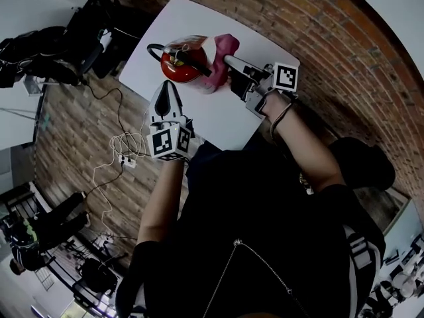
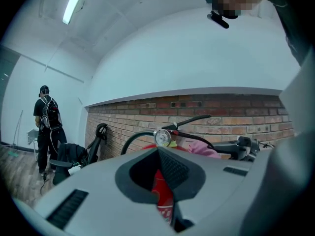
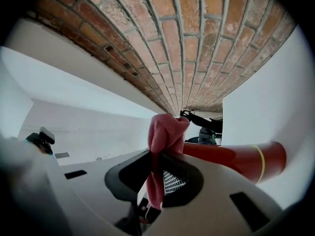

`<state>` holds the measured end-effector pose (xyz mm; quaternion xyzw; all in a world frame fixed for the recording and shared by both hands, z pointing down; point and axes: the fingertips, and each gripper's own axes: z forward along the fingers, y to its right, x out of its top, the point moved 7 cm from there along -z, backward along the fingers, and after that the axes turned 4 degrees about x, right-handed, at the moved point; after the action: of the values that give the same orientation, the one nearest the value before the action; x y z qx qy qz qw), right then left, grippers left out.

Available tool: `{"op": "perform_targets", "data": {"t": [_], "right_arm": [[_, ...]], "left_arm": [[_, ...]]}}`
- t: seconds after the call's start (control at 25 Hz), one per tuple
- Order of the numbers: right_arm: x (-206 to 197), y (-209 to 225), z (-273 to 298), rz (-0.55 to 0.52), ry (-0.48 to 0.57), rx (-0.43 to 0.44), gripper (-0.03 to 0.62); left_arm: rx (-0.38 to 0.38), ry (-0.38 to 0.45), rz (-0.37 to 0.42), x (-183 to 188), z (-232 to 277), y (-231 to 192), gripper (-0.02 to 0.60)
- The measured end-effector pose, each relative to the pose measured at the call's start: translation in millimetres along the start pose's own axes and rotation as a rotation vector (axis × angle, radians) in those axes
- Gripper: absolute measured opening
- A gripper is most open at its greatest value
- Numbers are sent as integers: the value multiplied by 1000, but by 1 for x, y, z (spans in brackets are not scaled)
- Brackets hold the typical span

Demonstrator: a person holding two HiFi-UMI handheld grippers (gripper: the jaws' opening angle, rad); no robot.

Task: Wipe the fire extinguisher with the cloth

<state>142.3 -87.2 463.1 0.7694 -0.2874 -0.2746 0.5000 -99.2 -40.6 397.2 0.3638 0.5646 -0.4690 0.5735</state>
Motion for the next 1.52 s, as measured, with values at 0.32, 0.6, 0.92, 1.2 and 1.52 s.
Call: {"op": "perform_targets", "data": {"t": [0.32,0.6,0.92,1.2,1.52], "right_arm": [[-23,25,-33,-36,169,-141,69],[-62,77,-60,-24,239,-299,69],[-103,171,-91,23,351,-443,69],[-126,235,-92,28,371,-528,69],[-138,279,-95,59,378,-596,69]], "left_arm": [[-163,-6,1,16,18,-24,8],[-236,-40,-25,7,28,-46,8],[-332,-53,-20,4,29,-58,8],[-377,-81,1,-4,25,-73,8],[-339,-89,21,-8,17,-89,8]]}}
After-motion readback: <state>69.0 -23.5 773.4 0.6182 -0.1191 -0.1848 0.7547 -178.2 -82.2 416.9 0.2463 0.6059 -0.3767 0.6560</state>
